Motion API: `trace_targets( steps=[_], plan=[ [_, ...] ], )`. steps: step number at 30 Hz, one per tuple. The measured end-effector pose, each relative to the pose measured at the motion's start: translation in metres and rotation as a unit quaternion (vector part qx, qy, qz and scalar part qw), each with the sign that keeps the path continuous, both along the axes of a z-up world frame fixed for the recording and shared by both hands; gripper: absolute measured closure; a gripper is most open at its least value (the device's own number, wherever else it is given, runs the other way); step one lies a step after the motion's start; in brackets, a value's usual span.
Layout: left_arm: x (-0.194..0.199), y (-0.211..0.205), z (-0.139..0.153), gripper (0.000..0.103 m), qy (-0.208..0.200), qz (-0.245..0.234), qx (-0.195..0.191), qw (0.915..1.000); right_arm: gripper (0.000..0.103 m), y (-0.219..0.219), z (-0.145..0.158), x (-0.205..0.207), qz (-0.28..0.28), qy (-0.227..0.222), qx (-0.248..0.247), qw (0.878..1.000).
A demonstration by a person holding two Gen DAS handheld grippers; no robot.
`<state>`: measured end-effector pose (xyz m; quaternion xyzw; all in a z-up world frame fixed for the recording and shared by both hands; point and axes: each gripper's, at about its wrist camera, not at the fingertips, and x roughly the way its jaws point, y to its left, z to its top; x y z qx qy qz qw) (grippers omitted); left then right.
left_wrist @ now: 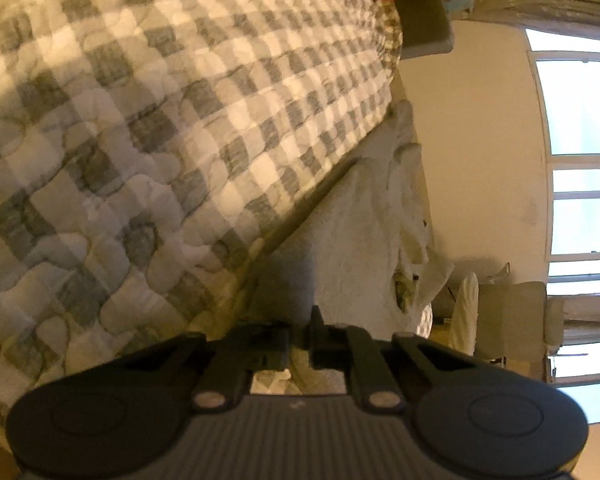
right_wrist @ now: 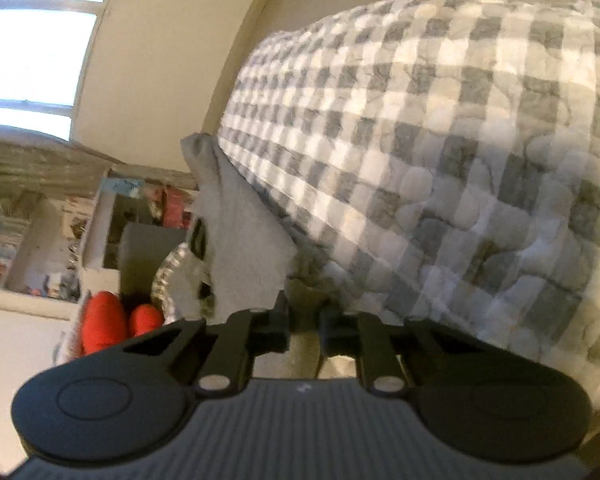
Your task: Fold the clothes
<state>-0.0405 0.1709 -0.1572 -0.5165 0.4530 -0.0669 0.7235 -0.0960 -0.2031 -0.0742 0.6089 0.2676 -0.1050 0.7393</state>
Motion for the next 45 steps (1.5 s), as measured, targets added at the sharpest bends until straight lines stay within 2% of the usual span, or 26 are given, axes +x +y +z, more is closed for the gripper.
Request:
trace_targets(
  steps=[5,12,15,20,24,28,34,40,45],
  plan=[
    [-0.013,0.008,0.017,0.097,-0.018,0.028,-0.015,0.9993,0.09,0.0,0.023,-0.008,0.011,-0.047,0.001,0.999],
    [-0.047,0.019,0.04,0.097,-0.015,0.031,-0.028,0.999,0.092,0.0,0.035,-0.037,0.005,-0.045,0.05,0.998],
    [-0.066,0.022,0.046,0.097,0.002,0.027,-0.033,0.9991,0.092,-0.003,0.04,-0.053,0.008,-0.038,0.061,0.997],
    [-0.099,0.028,0.061,0.097,0.004,0.015,-0.037,0.9992,0.092,-0.009,0.054,-0.086,0.017,-0.033,0.072,0.997],
    [-0.109,0.03,0.07,0.097,0.008,0.017,-0.05,0.9986,0.092,-0.014,0.066,-0.098,0.024,-0.041,0.078,0.996],
    [-0.1,0.032,0.075,0.097,0.012,0.026,-0.072,0.997,0.092,-0.016,0.075,-0.089,0.03,-0.052,0.085,0.995],
    [-0.066,0.028,0.086,0.097,0.009,0.039,-0.097,0.9945,0.092,-0.019,0.084,-0.049,0.03,-0.079,0.083,0.993],
    [-0.013,0.018,0.086,0.097,0.005,0.044,-0.109,0.9931,0.092,-0.03,0.083,0.001,0.033,-0.093,0.076,0.992],
    [0.043,0.01,0.076,0.096,-0.001,0.04,-0.103,0.9938,0.092,-0.043,0.073,0.048,0.045,-0.098,0.074,0.991]
  ],
)
